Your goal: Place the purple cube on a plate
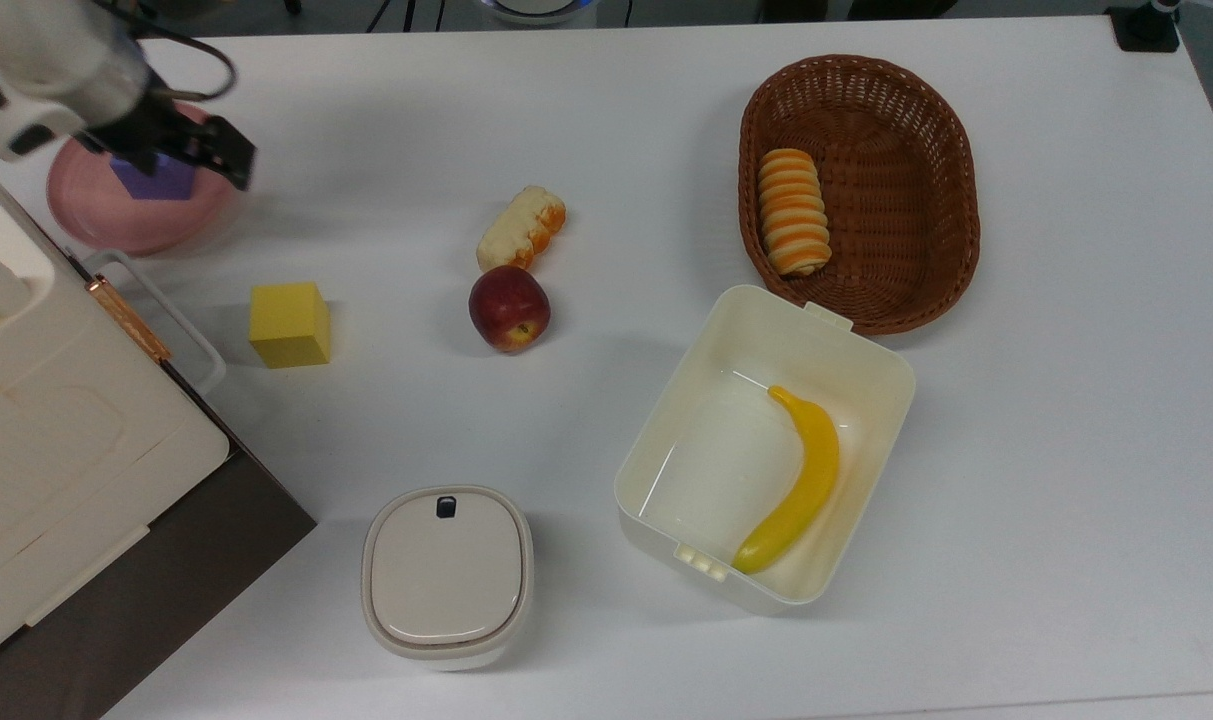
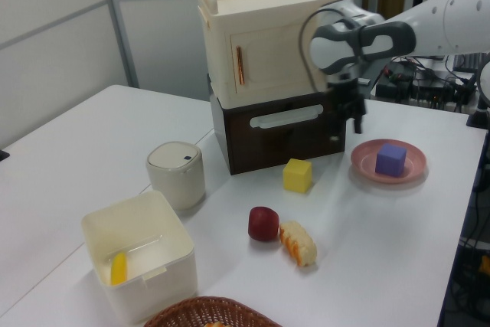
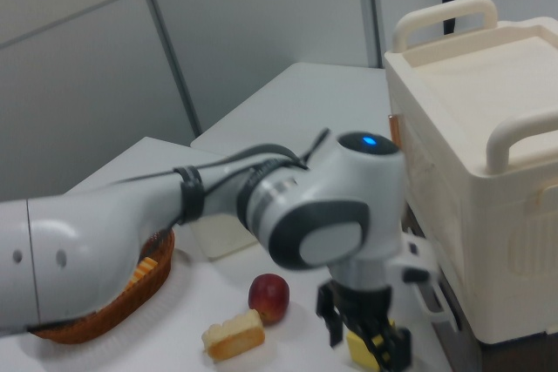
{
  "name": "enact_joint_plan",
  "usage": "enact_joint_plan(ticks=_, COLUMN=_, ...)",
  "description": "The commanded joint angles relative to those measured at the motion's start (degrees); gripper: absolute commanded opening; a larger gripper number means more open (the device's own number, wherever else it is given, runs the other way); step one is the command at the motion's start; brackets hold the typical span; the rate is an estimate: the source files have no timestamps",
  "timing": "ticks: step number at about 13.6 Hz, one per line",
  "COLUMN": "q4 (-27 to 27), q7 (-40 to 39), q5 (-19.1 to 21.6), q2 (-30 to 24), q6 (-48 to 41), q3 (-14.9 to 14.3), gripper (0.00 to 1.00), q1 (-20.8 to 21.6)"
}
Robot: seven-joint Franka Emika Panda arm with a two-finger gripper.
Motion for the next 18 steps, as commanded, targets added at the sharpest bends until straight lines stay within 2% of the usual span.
enact_joint_plan(ticks=1, q4=-0.8, q7=8.3, q5=0.3, q2=-1.6, q6=-1.5, q3=-0.6, gripper=1.0, q1=7.1)
enact_joint_plan(ticks=5, q4=0.9, q7=17.1, q5=0.3, q2=-1.8, q6=-1.4, q3=-0.7, gripper=1.0, q1=15.3)
enact_joint_plan(ticks=8, q4=1.0, q7=19.4, q5=-0.5, q2=-7.2, q6=-1.7, q3=-0.7, gripper=1.0, q1=22.3)
enact_joint_plan(ticks=10, q4=0.8, q7=19.5, q5=-0.1, q2=-10.6, q6=-2.3, q3=-0.6, gripper=1.0, q1=23.8)
enact_joint_plan(ticks=15, q4=-0.7, q7=18.7, q5=0.1, q2=-19.6, q6=-10.6, q3=-0.6, gripper=1.0, q1=25.5)
enact_joint_plan(ticks=18, q4=-0.4, q7=17.4, q5=0.0, q2=-21.0, q6=-10.6, q3=-0.6, gripper=1.0, q1=25.6)
